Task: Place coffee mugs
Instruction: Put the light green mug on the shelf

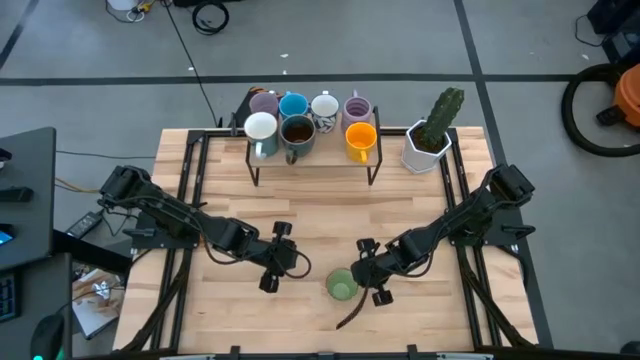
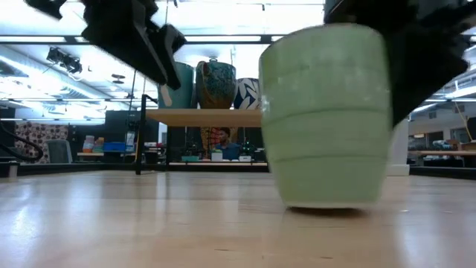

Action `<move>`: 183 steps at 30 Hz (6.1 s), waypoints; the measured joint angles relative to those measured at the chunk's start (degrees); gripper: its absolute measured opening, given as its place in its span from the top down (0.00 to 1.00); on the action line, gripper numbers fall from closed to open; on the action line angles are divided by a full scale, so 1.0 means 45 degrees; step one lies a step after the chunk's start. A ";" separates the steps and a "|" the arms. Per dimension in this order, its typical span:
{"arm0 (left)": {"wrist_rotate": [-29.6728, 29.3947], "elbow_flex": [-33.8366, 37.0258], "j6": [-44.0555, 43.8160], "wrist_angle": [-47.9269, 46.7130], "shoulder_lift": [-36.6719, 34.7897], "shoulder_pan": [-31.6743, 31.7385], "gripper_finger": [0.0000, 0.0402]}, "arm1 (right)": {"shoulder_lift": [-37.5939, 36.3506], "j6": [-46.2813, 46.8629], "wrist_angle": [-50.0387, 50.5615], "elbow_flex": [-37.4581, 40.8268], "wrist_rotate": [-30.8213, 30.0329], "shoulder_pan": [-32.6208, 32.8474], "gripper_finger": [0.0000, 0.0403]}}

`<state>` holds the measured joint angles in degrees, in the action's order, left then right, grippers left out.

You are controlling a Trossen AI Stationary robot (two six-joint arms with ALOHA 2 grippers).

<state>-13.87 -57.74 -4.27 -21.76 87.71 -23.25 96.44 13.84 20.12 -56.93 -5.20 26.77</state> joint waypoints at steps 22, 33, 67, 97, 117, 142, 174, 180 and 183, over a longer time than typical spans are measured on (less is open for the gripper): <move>-0.2578 -0.0014 -0.0338 -0.1216 -0.2587 0.0992 0.65 | -0.0020 0.4711 0.0325 0.0005 -0.2740 -0.3473 0.83; -0.2569 -0.0014 -0.0902 -0.1444 -0.2587 0.0754 0.65 | -0.0024 0.7850 0.1420 0.0005 -0.4340 -0.4183 0.83; 0.0450 0.5155 0.3751 0.5603 -0.5967 0.1993 0.65 | -0.0068 1.0323 0.0986 -0.0253 -0.5783 -0.4024 0.83; -0.0680 1.0438 0.2773 0.8517 -1.2190 0.1820 0.65 | 0.3025 1.2862 0.8058 -0.9139 -0.8526 -0.3545 0.84; 0.0570 1.0438 0.2528 0.8583 -1.2175 0.1818 0.65 | 0.3089 1.3488 0.9632 -1.0292 -0.9619 -0.5264 0.84; 0.1389 1.0438 0.2083 0.8578 -1.2175 0.1813 0.65 | 0.3056 1.3176 0.9476 -1.0287 -0.8034 -0.6683 0.82; 0.1486 1.0433 0.1750 0.8488 -1.2165 0.1818 0.65 | 0.3138 1.1131 0.8078 -1.0282 -0.7939 -0.6836 0.54; 0.1486 1.0433 0.1751 0.8485 -1.2165 0.1814 0.65 | 0.3138 1.0822 0.7823 -1.0278 -0.7979 -0.6822 0.54; 0.1486 1.0433 0.1761 0.8485 -1.2165 0.1816 0.65 | 0.3138 1.0767 0.7820 -1.0278 -0.8012 -0.6826 0.54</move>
<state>-7.18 -10.79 3.66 16.42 32.97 -15.08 110.56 62.29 55.31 -103.18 -41.25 -3.95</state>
